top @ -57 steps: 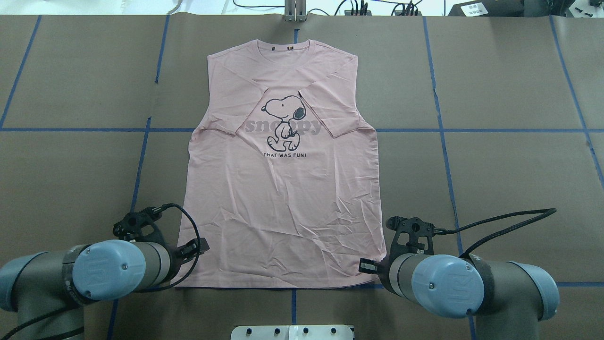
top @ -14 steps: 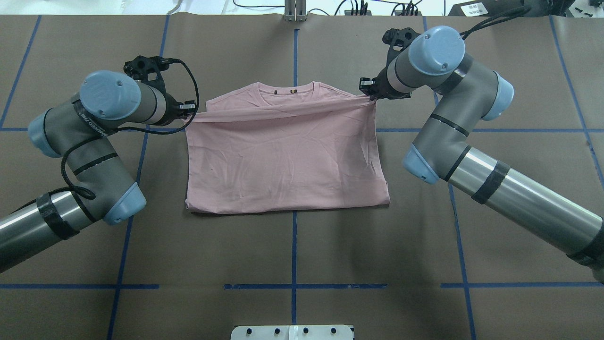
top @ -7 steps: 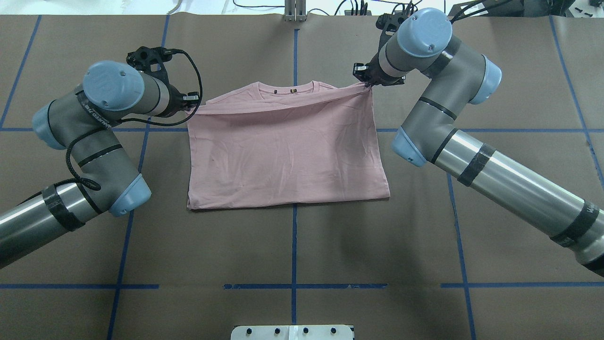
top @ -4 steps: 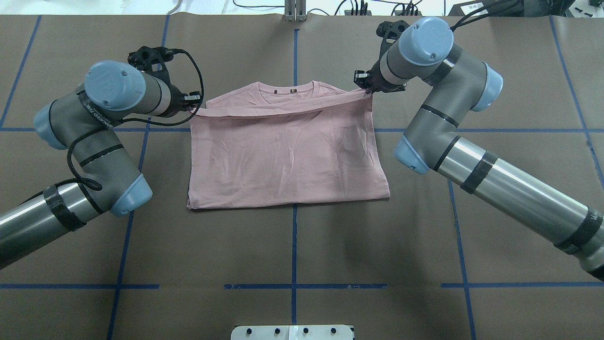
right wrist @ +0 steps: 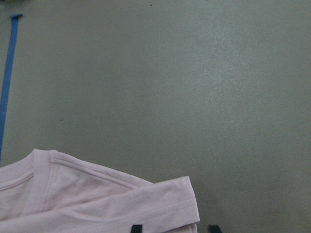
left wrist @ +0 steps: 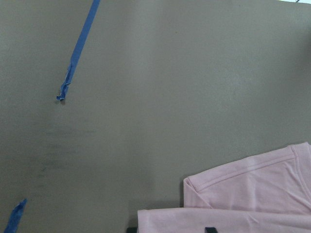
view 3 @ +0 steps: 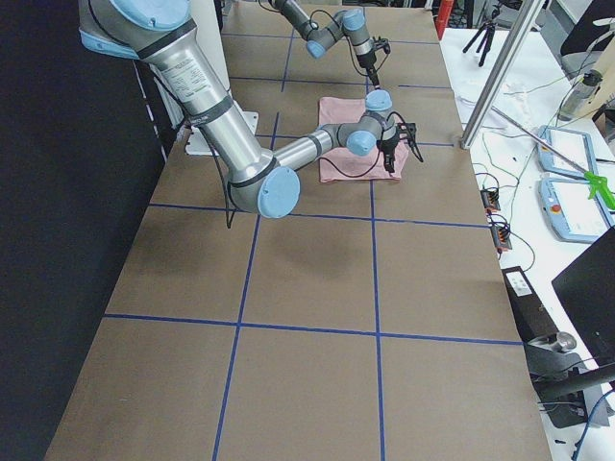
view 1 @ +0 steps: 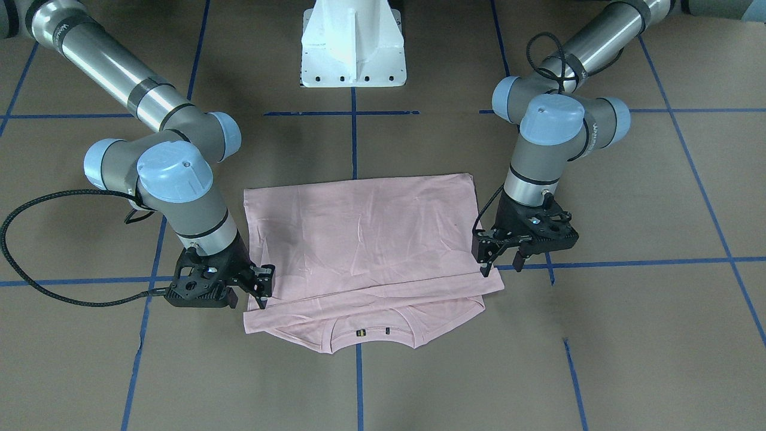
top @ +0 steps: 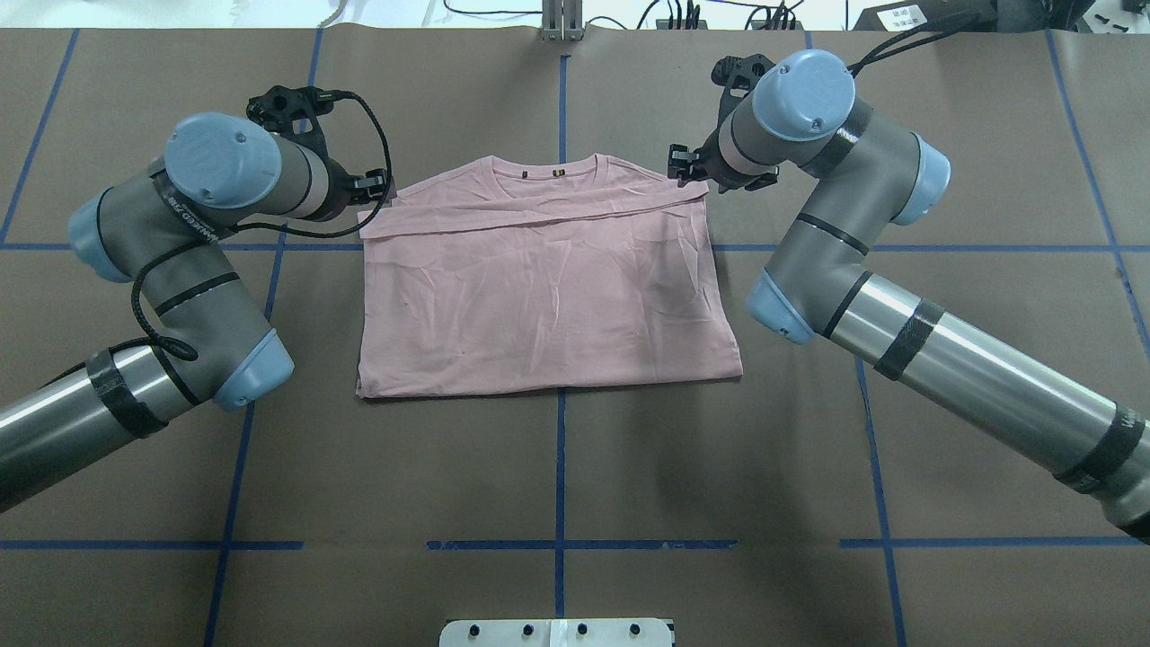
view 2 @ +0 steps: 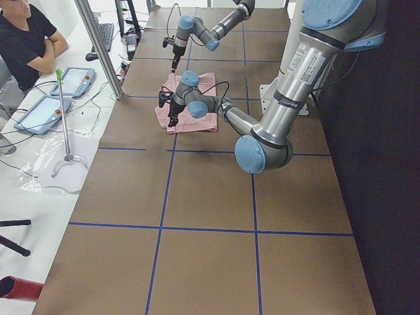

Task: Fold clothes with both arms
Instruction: 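Lay the hem at the collar and open both grippers, then move the right gripper down to the shirt's side edge nearest it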

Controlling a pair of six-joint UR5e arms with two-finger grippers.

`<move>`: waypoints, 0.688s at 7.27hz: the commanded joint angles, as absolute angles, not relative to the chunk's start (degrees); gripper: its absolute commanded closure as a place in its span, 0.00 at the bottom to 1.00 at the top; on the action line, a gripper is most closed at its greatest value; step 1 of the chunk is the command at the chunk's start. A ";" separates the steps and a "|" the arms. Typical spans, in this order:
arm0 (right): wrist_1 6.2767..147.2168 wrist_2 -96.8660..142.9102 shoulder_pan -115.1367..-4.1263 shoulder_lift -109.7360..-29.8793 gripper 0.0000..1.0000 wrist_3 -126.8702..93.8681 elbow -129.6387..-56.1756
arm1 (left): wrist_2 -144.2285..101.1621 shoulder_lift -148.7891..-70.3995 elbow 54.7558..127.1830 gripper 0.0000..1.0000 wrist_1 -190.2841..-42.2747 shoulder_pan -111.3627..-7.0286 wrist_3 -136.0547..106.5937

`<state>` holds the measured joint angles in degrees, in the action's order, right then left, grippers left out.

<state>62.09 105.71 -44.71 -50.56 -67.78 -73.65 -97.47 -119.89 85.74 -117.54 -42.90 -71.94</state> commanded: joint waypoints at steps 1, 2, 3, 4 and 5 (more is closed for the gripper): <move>64.06 107.92 -44.74 -52.28 0.00 -68.81 -79.23 | -97.82 -120.06 87.35 0.00 -116.98 -43.07 -71.81; 71.99 108.71 -43.61 -56.30 0.00 -69.17 -88.33 | -97.82 -119.80 89.89 0.00 -116.90 -43.07 -72.15; 79.38 108.63 -41.77 -59.30 0.00 -69.26 -95.38 | -97.82 -119.53 91.83 0.00 -115.59 -43.07 -72.33; 79.97 108.63 -39.66 -62.37 0.00 -72.65 -98.49 | -97.82 -119.53 93.59 0.00 -114.36 -43.07 -72.51; 79.46 105.94 -34.59 -64.49 0.00 -80.43 -98.44 | -98.52 -119.27 95.00 0.00 -113.82 -43.07 -73.55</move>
